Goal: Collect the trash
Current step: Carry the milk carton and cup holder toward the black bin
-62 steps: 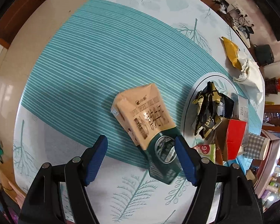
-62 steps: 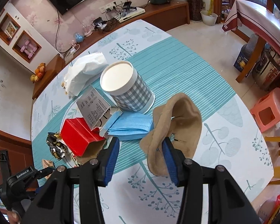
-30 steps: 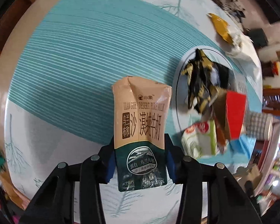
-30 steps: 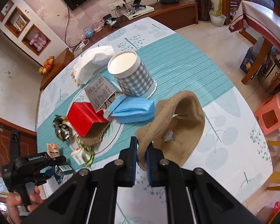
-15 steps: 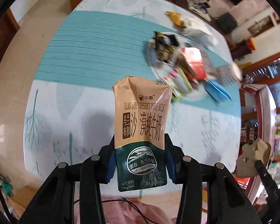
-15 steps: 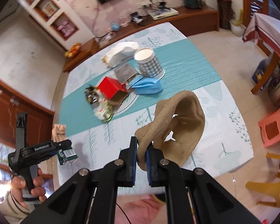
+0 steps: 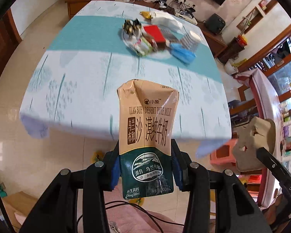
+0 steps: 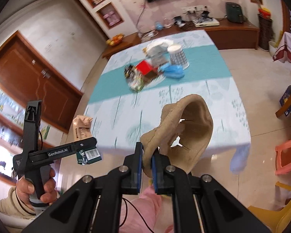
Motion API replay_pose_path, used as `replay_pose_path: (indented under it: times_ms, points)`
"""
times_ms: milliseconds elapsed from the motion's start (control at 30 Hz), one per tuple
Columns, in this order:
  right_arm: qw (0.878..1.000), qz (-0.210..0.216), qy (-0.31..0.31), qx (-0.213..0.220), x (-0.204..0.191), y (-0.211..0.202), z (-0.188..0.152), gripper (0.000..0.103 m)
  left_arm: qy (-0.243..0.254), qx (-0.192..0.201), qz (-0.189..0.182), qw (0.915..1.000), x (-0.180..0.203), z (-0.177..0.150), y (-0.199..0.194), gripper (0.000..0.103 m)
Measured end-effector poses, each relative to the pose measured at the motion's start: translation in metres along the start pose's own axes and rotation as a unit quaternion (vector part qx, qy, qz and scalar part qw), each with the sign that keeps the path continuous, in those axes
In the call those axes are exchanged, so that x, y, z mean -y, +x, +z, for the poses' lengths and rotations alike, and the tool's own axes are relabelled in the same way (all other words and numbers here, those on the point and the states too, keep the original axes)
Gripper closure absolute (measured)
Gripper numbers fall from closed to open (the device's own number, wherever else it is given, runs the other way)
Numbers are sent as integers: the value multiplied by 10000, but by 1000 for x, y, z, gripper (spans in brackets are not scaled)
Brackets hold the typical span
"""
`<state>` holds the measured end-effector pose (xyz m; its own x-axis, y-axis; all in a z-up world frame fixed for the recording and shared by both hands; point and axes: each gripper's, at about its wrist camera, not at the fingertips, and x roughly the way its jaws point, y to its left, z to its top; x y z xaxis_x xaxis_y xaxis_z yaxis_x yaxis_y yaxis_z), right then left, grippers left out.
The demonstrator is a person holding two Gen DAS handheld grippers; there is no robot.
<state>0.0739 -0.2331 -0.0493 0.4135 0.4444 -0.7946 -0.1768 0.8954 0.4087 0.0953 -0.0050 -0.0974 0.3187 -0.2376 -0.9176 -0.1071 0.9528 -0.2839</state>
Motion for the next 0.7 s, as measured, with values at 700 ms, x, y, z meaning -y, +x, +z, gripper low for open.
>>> replay_pose_path:
  times_ms: [700]
  points:
    - [9808, 221, 1293, -1445, 75, 154, -159, 95, 890, -1778, 320, 9795, 14, -155, 167, 60]
